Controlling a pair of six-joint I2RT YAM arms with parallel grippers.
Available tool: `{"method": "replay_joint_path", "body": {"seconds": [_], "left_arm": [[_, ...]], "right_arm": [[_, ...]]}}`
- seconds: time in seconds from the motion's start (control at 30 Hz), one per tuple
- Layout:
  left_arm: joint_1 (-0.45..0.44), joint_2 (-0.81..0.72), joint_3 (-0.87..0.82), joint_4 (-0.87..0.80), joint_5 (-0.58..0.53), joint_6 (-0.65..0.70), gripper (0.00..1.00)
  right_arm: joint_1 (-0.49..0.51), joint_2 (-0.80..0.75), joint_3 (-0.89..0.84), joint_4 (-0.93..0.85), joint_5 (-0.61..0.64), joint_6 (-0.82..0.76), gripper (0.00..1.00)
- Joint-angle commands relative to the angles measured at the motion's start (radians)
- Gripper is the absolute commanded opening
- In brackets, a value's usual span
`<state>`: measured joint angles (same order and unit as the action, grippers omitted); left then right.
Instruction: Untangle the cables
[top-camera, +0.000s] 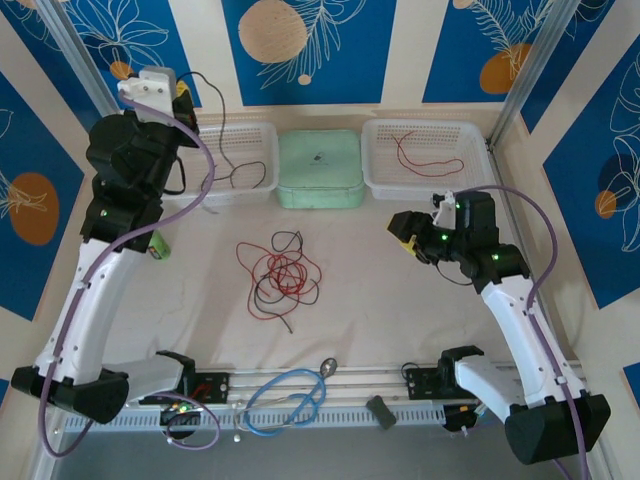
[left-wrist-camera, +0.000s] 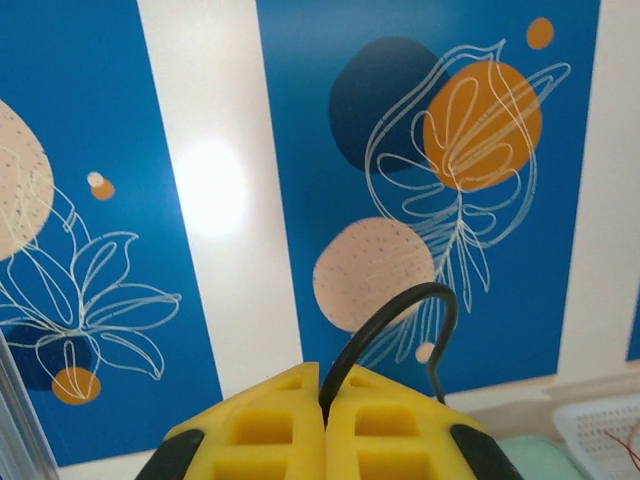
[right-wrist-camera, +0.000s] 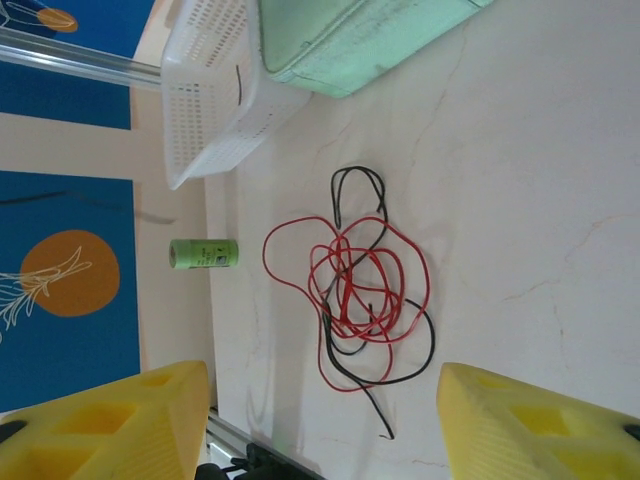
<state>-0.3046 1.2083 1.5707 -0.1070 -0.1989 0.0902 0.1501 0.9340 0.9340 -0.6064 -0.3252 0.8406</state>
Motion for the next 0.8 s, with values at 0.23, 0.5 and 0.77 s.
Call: {"method": "replay_joint_path", "body": {"seconds": [0.23, 0.5, 0.77], "left_arm": [[0.022, 0.105, 0.053, 0.164, -0.103, 0.101, 0.00], [0.062, 0.210, 0.136, 0.179, -0.174, 0.104, 0.00], [0.127, 0.357, 0.198, 0.167, -0.206, 0.105, 0.00]], "right_arm": [[-0.002, -0.022, -0.040, -0.026, -0.006, -0.007, 0.62], [0.010, -0.029, -0.065, -0.023, -0.002, -0.003, 0.62], [0.009, -0.050, -0.087, -0.043, 0.021, -0.005, 0.62]]}}
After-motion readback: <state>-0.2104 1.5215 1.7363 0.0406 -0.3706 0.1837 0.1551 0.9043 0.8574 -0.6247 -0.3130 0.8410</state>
